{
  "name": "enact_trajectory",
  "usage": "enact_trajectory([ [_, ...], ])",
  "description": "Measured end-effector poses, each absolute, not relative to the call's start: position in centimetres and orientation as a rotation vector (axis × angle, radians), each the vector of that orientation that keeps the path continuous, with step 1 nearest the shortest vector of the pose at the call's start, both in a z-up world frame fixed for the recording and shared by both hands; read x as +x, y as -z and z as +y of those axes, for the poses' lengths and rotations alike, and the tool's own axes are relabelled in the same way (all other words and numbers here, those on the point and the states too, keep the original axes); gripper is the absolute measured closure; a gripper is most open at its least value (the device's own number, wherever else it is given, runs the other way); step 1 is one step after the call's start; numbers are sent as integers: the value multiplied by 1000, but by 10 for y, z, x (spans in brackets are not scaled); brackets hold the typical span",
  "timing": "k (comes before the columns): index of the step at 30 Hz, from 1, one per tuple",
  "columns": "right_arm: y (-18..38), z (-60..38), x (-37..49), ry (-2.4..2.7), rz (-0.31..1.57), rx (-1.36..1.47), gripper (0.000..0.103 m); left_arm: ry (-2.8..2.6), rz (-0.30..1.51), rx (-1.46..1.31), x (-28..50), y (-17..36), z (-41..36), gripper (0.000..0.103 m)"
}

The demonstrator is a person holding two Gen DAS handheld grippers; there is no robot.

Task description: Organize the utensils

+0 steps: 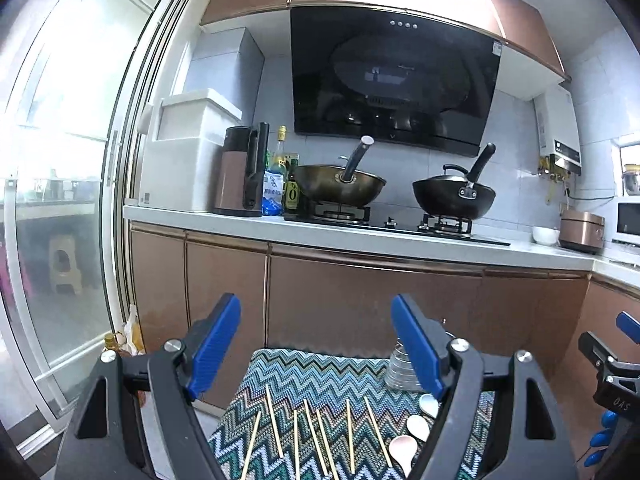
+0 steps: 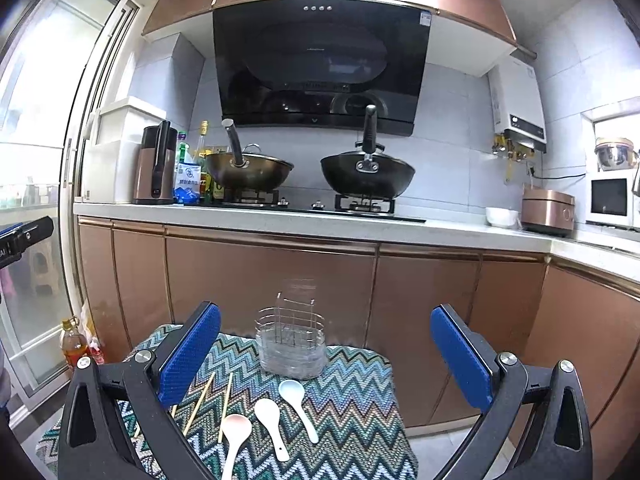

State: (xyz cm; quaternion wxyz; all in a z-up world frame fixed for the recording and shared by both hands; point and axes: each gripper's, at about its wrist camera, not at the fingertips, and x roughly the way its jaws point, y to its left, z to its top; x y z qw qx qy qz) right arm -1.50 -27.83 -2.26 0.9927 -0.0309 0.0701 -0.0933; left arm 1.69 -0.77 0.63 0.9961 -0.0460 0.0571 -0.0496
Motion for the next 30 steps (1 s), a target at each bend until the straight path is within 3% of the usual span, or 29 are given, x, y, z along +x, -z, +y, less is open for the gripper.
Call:
enact_trajectory([
  [22, 40, -314, 38, 180, 175, -31, 0, 2, 243, -169, 86, 9, 44, 26],
  [30, 74, -311, 86, 56, 328, -18, 2, 75, 522, -157, 146, 65, 50, 26],
])
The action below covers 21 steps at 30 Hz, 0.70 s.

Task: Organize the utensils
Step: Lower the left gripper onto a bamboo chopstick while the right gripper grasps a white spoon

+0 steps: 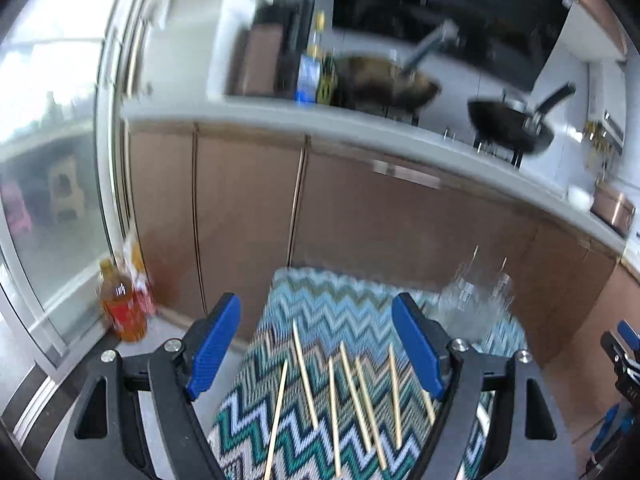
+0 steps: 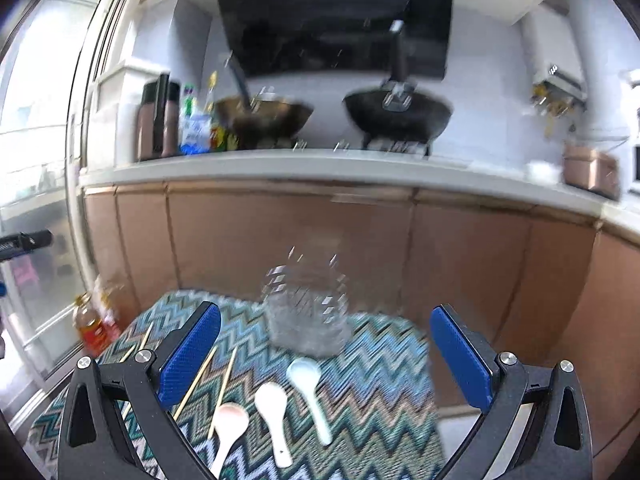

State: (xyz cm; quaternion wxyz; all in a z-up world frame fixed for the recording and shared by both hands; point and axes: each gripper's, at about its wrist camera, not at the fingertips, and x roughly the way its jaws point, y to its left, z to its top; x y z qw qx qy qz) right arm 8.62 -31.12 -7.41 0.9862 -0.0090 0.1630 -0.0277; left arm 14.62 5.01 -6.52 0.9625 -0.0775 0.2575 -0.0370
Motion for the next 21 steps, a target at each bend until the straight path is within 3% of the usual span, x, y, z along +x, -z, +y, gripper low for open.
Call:
enact_trajectory([
  [1, 83, -313, 96, 31, 365, -5, 5, 77, 562, -154, 155, 76, 50, 26],
  [6, 120, -315, 136, -100, 523, 52, 39, 147, 773, -186, 195, 128, 49, 27],
  [14, 206, -306, 204, -350, 843, 92, 75, 246, 976, -200, 241, 182, 27, 31],
  [17, 231, -304, 223, -400, 918, 113, 76, 281, 1033, -197, 262, 192, 14, 36],
  [21, 245, -311, 243, -433, 977, 135, 77, 298, 1131, -184, 300, 211, -8, 50],
])
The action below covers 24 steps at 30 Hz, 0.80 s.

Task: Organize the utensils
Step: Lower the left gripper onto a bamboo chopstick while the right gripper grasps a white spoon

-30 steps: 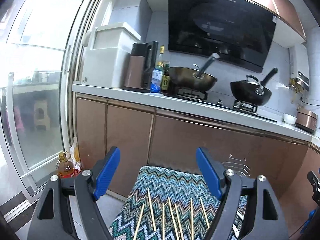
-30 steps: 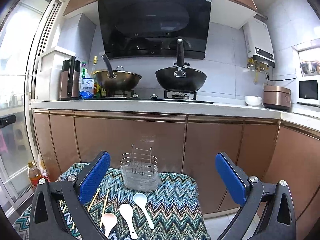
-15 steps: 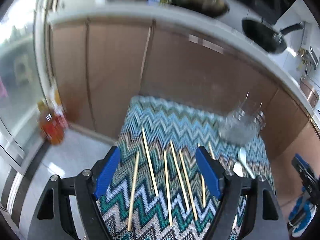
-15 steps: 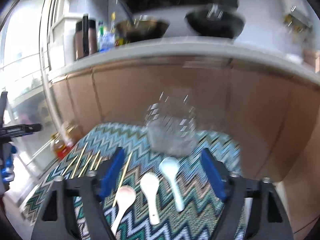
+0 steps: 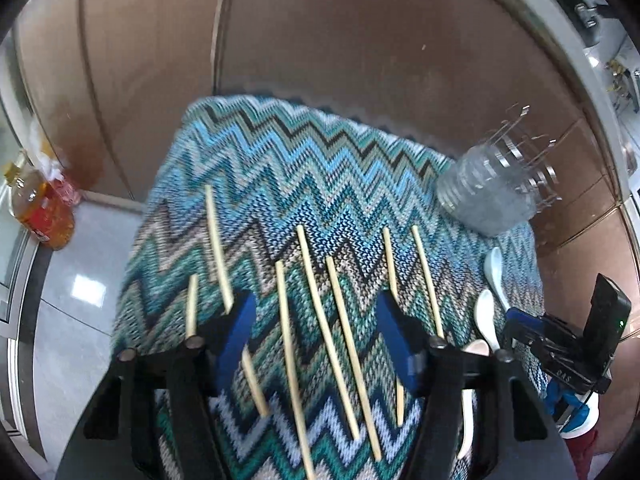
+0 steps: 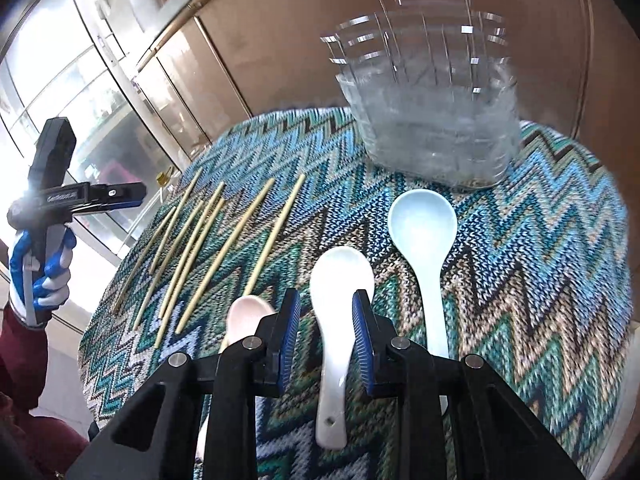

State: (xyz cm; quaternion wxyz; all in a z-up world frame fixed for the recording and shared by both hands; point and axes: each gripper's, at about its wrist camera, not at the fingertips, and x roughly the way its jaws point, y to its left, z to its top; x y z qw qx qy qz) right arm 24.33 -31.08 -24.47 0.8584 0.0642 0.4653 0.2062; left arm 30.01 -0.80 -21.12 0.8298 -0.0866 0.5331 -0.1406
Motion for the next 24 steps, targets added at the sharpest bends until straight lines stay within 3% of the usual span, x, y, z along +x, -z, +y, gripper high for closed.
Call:
enact_trajectory([
  [9, 267, -310, 277, -504, 1060, 126, 82, 280, 1287, -147, 357, 252, -33, 63],
  [20, 261, -312, 291, -525, 1072, 105, 81, 247, 1353, -76, 377, 264, -41, 66],
  [24, 252, -322, 287, -531, 1070, 105, 81, 257, 1356, -53, 379, 265, -47, 73],
])
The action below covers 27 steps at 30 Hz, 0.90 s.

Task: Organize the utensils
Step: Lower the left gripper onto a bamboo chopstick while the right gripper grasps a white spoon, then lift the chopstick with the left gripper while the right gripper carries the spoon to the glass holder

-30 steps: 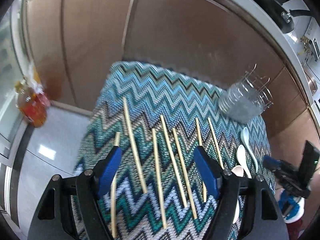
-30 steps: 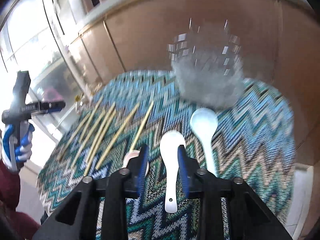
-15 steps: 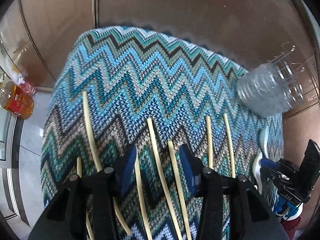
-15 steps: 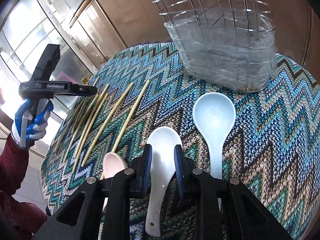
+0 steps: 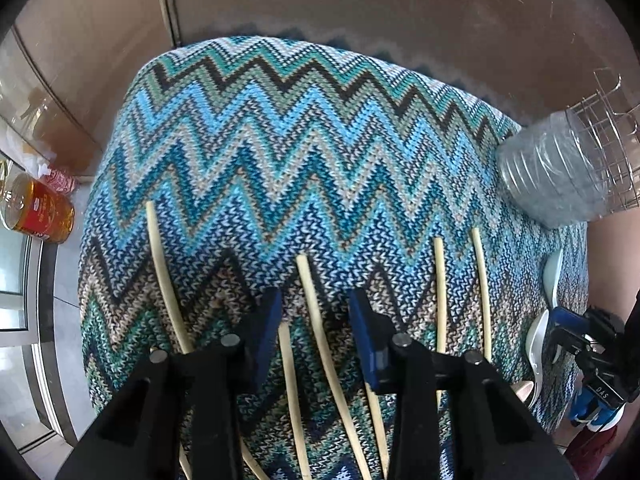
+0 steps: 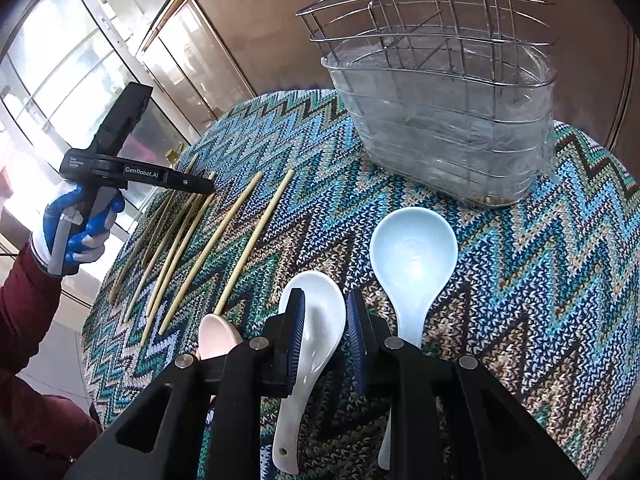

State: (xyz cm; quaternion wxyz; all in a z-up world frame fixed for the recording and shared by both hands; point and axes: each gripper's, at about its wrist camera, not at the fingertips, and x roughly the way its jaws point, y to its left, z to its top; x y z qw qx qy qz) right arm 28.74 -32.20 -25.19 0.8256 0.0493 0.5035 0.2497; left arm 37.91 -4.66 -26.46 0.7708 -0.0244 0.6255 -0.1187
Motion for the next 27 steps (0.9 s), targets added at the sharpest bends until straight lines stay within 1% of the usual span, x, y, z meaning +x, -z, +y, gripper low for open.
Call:
enact_trajectory([
  [1, 252, -324, 287, -530, 1074, 103, 81, 259, 1357, -47, 380, 264, -47, 76],
  [7, 264, -318, 292, -546, 1113, 98, 81, 265, 1373, -12, 385, 264, -60, 77],
  [10, 269, -315, 297, -566, 1130, 104, 81, 274, 1386, -3, 387, 265, -64, 81],
  [20, 278, -307, 313, -637, 1184, 101, 81, 287, 1411, -52, 401, 277, -59, 84],
  [22, 278, -304, 315, -649, 1192, 69, 81, 281, 1408, -43, 401, 277, -59, 86],
  [24, 276, -302, 314, -652, 1196, 36, 83, 265, 1403, -38, 397, 276, -60, 89],
  [27, 272, -294, 312, -652, 1196, -25, 92, 244, 1396, -60, 386, 273, -56, 96],
])
